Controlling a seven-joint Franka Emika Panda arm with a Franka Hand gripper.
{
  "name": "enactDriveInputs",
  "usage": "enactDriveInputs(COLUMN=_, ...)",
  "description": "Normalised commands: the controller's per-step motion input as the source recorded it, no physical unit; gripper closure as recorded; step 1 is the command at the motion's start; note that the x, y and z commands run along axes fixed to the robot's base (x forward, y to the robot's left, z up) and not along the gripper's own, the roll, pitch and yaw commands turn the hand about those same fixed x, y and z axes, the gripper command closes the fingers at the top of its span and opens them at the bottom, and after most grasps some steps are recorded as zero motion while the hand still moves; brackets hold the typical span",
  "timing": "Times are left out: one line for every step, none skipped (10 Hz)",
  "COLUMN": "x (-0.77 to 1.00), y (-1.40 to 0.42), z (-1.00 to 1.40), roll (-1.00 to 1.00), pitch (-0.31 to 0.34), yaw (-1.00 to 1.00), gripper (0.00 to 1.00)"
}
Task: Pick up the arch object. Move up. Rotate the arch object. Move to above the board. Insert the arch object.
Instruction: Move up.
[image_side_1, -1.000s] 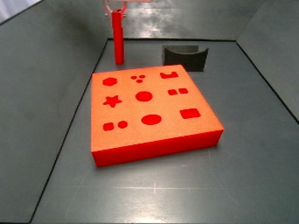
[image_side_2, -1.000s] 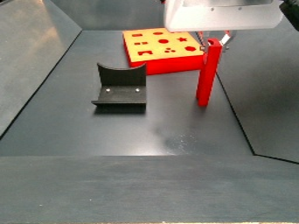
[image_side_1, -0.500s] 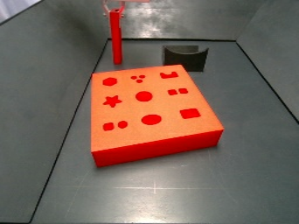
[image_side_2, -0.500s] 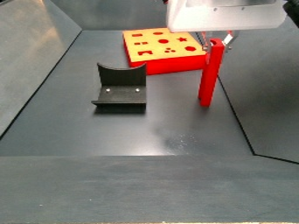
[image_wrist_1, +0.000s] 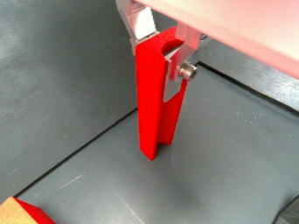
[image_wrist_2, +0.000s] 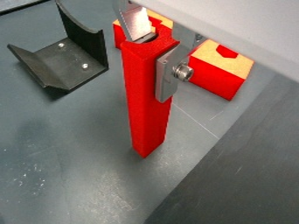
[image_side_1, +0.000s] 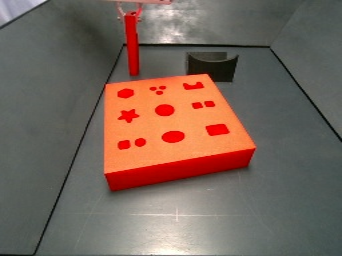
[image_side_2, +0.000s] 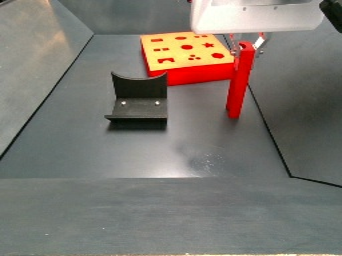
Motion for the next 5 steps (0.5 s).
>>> enactDriveInputs(x=0.00, y=0.00, z=0.83, roll=0.00, pitch=0.000, yaw=0.00, gripper=1.00)
enactDriveInputs(x=-0.05, y=-0.01, z=0.80, roll=-0.01, pitch=0.049, yaw=0.01, gripper=1.00)
enactDriveInputs(x=-0.07, y=-0.01, z=0.67, roll=-0.02, pitch=0.075, yaw=0.01, gripper=1.00)
enactDriveInputs(x=-0.04, y=-0.01, z=0.54, roll=-0.03, pitch=0.069, yaw=0.01, gripper=1.00)
enactDriveInputs(x=-0.01, y=-0.01, z=0.33, roll=-0.05, pitch=0.064, yaw=0.01, gripper=1.00)
